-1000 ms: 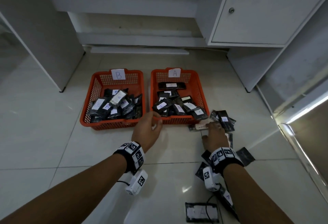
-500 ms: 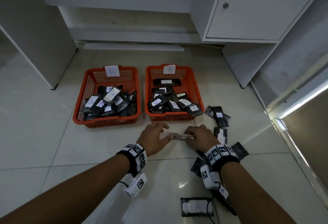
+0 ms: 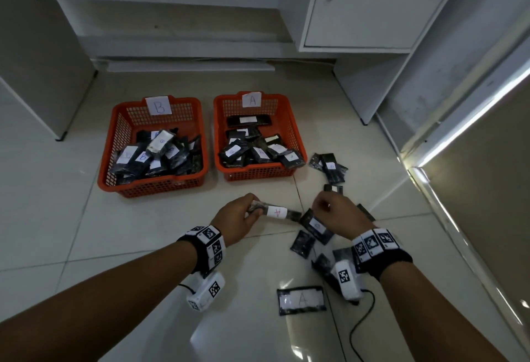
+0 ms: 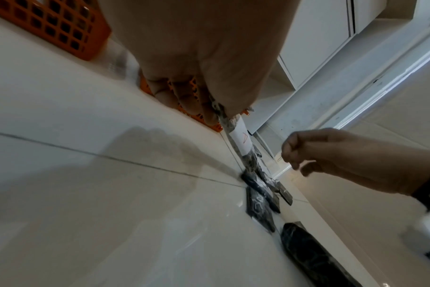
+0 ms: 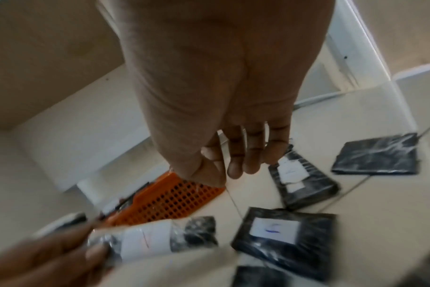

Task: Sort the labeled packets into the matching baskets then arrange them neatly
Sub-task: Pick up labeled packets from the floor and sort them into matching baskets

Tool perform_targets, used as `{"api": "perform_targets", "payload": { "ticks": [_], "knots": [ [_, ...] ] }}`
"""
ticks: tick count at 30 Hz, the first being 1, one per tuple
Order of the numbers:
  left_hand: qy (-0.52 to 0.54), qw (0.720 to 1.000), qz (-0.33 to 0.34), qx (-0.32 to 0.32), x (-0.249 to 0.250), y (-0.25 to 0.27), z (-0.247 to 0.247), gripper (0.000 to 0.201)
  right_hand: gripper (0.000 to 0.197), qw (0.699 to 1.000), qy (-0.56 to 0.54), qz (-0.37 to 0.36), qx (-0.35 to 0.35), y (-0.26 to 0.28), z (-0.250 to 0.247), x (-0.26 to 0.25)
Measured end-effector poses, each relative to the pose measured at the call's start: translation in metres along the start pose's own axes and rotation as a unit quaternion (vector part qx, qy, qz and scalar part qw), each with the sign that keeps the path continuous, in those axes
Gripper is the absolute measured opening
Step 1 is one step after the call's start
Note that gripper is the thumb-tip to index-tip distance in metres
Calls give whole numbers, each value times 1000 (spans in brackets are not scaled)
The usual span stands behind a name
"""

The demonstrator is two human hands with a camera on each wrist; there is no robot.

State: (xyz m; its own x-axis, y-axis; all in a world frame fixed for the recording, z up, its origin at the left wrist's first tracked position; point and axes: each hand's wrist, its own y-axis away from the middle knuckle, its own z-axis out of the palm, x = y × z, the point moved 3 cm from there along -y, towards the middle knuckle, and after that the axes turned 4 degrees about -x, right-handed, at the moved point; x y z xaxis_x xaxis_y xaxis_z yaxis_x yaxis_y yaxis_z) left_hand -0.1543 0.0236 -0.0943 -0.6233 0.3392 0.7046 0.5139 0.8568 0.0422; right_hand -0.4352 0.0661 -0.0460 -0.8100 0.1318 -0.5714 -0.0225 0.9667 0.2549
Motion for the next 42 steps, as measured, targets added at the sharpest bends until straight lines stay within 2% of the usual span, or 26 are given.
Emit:
{"api": "perform_targets", "payload": {
  "ticks": [2,5,8,11,13,16,18,21,25,31,35,39,42],
  "knots": [
    [2,1000,-4,-8,-1,7,2,6,13,993,96,47,-46,20,11,14],
    [-2,1000,-7,-19,-2,18,5,6,29,964,179,102,-169,47,40,32],
    [-4,999,-17,-34,-3,27,5,7,33,964,136,128,-189,63,57,34],
    [14,999,-29,-37,-5,31,4,7,33,964,135,111,-203,68,63,26],
    [33,998,-38,-30,-3,32,1,7,28,971,75,87,-209,71,62,13],
    [67,997,-46,-13,-2,34,-10,5,20,985,-84,51,-144,70,49,-13],
    [80,995,-54,1,-5,36,-23,4,19,978,-184,48,-80,64,41,-29],
    [96,992,-73,37,-15,40,-44,2,15,948,-312,60,-12,54,32,-53],
    [111,986,-98,80,-29,52,-73,3,20,893,-449,37,7,45,25,-85],
    [103,981,-116,114,-38,68,-100,16,17,877,-479,10,31,30,31,-105],
    [105,978,-118,136,-35,72,-111,9,17,874,-483,14,58,24,33,-111],
    [123,975,-110,152,-34,71,-117,16,14,841,-532,35,93,17,34,-115],
    [115,973,-103,173,-33,69,-121,18,13,831,-545,21,105,14,31,-119]
  ]
}}
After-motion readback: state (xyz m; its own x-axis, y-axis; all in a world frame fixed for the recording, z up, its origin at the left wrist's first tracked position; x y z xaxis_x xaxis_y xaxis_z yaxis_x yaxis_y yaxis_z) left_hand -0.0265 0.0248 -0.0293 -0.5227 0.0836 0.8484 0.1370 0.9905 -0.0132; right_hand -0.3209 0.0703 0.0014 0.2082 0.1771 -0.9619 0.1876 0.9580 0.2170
